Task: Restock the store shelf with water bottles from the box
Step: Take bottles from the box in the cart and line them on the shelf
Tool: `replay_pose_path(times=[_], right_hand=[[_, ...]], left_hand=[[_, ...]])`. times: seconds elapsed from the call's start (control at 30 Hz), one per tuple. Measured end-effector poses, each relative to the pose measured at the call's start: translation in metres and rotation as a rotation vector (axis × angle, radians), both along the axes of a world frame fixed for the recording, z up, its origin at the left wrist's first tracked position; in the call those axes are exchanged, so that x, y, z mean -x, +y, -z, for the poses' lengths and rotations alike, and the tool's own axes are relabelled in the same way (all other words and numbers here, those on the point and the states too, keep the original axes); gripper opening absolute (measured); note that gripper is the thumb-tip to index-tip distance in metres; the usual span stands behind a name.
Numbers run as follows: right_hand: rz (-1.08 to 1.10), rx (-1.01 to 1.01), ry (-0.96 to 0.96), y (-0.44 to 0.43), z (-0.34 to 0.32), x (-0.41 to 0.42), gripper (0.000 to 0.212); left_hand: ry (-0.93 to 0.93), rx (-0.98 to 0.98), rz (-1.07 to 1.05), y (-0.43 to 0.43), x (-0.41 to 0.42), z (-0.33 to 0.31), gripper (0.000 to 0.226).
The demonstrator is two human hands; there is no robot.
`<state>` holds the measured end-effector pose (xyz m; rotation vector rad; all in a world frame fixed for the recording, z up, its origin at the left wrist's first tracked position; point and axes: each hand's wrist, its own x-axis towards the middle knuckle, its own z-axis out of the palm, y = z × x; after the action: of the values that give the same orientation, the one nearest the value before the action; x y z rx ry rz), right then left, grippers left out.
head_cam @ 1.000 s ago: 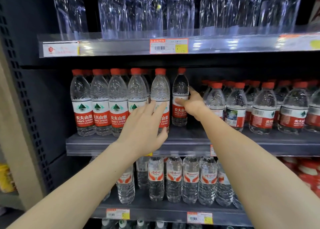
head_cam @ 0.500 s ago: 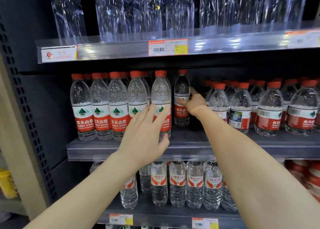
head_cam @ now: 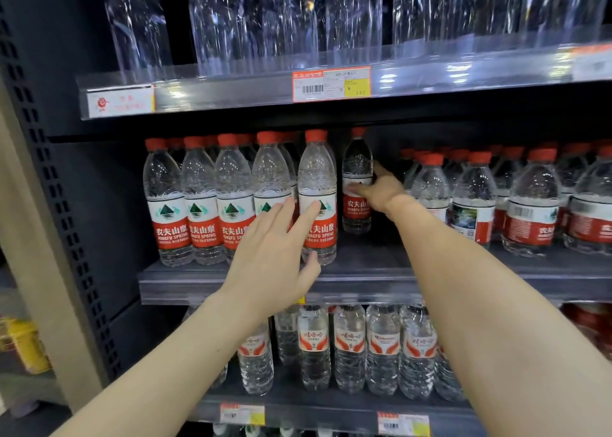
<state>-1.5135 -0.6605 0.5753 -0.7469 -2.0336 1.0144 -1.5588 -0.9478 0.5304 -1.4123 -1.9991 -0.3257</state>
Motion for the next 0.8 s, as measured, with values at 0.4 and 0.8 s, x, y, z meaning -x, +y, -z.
replay_pose_path(times=[0.4, 0.8], right_hand=[[0.184, -0.035, -0.149, -0.025, -0.005, -0.002, 0.075], [0.215, -0.377, -0.337, -0.078, 0.002, -0.042, 0.042]], left_hand=[[-0.011, 0.013, -0.013, 0.002, -0.019, -0.001, 0.075], [0.036, 0.061, -0.047, 0.004, -0.03, -0.013, 0.074]])
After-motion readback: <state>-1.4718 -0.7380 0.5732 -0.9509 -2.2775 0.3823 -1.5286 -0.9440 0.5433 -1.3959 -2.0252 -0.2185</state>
